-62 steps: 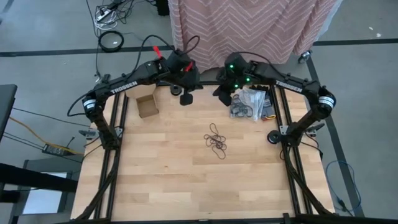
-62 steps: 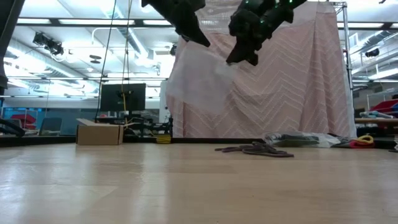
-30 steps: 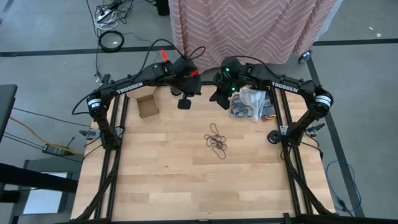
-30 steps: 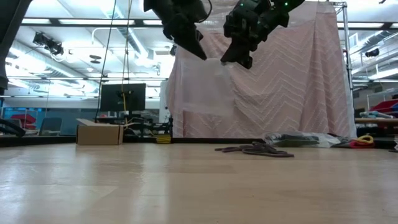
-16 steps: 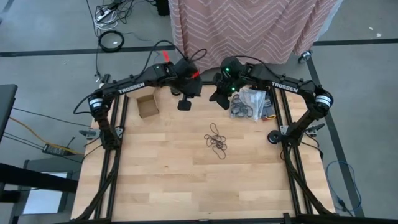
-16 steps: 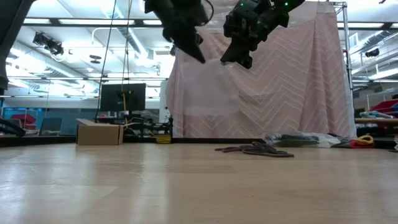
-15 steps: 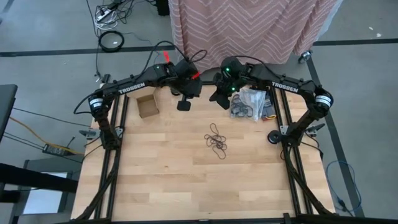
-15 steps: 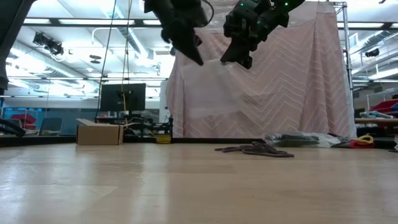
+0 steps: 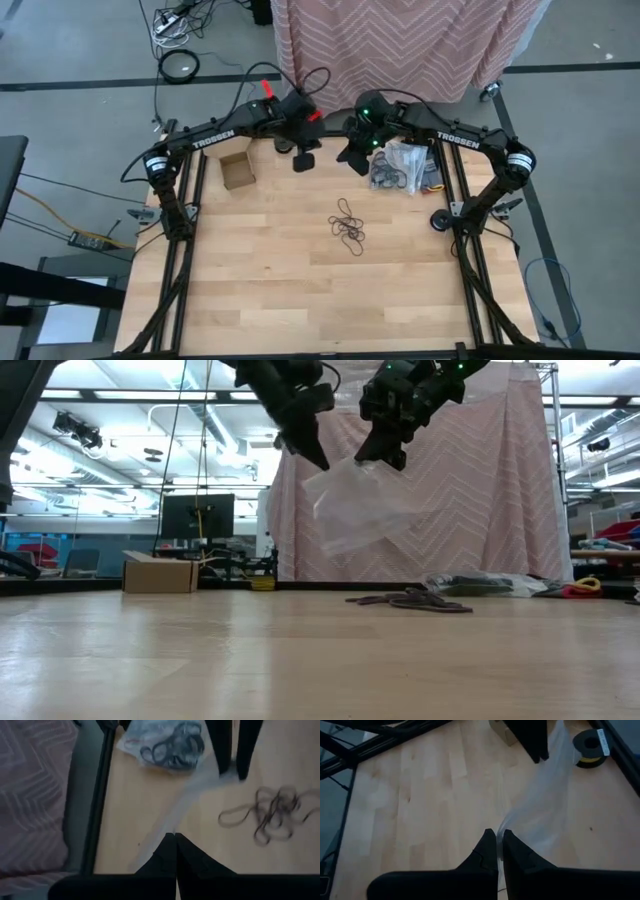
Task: Sort rubber bands
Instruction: Open the transparent zip bag
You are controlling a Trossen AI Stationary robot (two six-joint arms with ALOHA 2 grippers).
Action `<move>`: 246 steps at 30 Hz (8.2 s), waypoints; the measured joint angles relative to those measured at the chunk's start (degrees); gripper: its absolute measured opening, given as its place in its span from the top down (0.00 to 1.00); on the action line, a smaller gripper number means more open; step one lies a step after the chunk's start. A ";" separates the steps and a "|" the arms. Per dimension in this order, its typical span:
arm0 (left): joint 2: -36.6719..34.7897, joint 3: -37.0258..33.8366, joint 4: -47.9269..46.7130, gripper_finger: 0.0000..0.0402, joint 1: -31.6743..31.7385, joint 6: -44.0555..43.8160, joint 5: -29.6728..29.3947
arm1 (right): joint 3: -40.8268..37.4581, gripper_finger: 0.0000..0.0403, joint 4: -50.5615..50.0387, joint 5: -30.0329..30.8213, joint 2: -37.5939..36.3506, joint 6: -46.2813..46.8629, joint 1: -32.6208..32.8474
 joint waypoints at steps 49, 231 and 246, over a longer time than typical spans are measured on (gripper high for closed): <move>-0.52 0.02 7.77 1.00 -3.06 1.48 0.51 | 0.00 1.00 -1.24 -1.36 -0.02 8.20 2.23; 0.83 0.39 -16.75 0.52 0.12 7.84 -0.50 | -0.13 1.00 10.05 -1.15 6.10 3.55 4.99; 3.28 0.58 -22.47 0.99 0.73 5.29 -3.59 | -0.09 1.00 8.94 -0.34 6.10 3.17 5.68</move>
